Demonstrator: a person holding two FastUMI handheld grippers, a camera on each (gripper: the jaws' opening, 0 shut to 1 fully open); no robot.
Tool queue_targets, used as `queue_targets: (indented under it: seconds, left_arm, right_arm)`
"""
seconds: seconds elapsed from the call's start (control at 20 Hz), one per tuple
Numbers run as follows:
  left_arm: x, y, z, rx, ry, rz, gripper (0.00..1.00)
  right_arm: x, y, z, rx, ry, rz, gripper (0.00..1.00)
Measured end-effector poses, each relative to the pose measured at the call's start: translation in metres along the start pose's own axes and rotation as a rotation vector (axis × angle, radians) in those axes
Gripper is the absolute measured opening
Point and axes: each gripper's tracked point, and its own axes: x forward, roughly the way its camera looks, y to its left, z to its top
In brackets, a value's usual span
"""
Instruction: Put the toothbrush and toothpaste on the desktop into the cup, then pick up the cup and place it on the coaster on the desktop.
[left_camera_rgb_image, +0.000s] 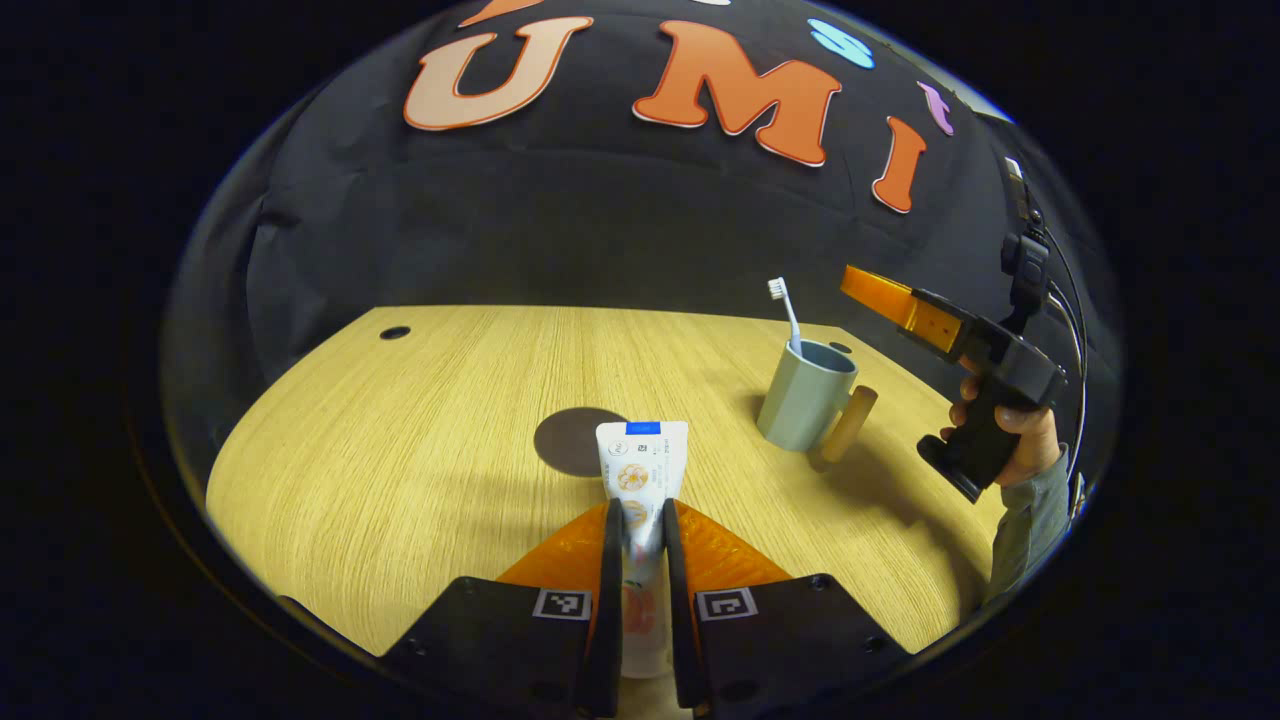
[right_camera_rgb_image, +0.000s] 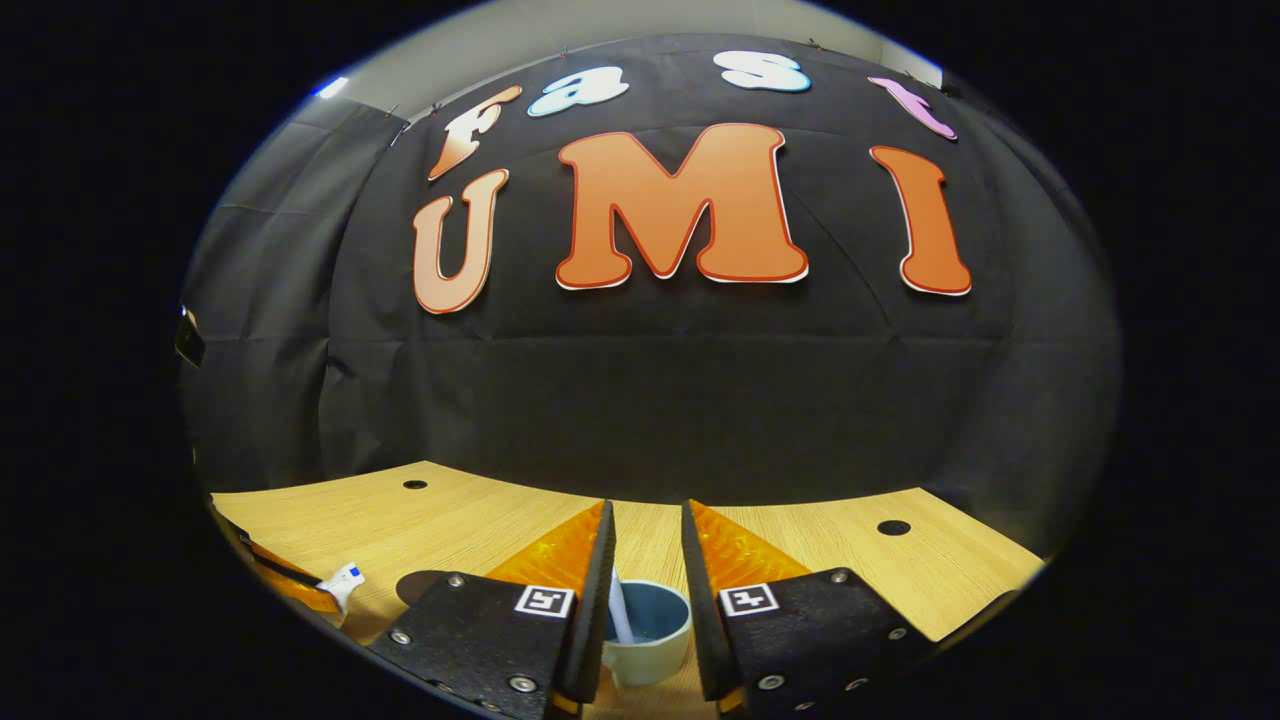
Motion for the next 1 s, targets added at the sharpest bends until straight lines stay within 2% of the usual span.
queue_targets:
  seconds: [0.1,0.2,0.35,0.4,0.55,0.6,0.7,0.8,0.95,1.0]
  left_arm:
    - [0.005,-0.011,0.014,0.017,-0.035,-0.021,0.24]
    - [0.015,-0.022,0.029,0.022,-0.056,-0.046,0.24]
    - [0.023,-0.036,0.045,0.026,-0.085,-0.087,0.22]
    - [0.030,-0.041,0.047,0.024,-0.097,-0.095,0.15]
    - [0.041,-0.045,0.063,0.022,-0.143,-0.104,0.17]
    - [0.037,-0.047,0.077,0.022,-0.190,-0.113,0.06]
    - [0.037,-0.050,0.091,0.058,-0.229,-0.122,0.04]
    - [0.045,-0.052,0.088,0.083,-0.187,-0.120,0.04]
    - [0.073,-0.052,0.076,0.050,-0.094,-0.115,0.03]
    - [0.086,-0.049,0.064,0.058,-0.045,-0.091,0.17]
  right_arm:
    - [-0.009,-0.001,-0.005,0.012,0.015,-0.004,0.49]
    - [-0.017,-0.005,-0.012,0.014,0.031,-0.010,0.54]
    - [-0.026,-0.013,-0.013,0.022,0.032,-0.027,0.55]
    - [-0.029,-0.015,-0.013,0.031,0.029,-0.029,0.55]
    - [-0.035,-0.020,-0.012,0.052,0.020,-0.036,0.55]
    - [-0.038,-0.022,-0.012,0.054,0.016,-0.039,0.55]
    - [-0.041,-0.025,-0.014,0.057,0.020,-0.042,0.55]
    - [-0.045,-0.027,-0.020,0.068,0.034,-0.041,0.55]
    - [-0.051,-0.032,-0.021,0.091,0.033,-0.041,0.55]
    - [-0.054,-0.033,-0.022,0.099,0.033,-0.041,0.55]
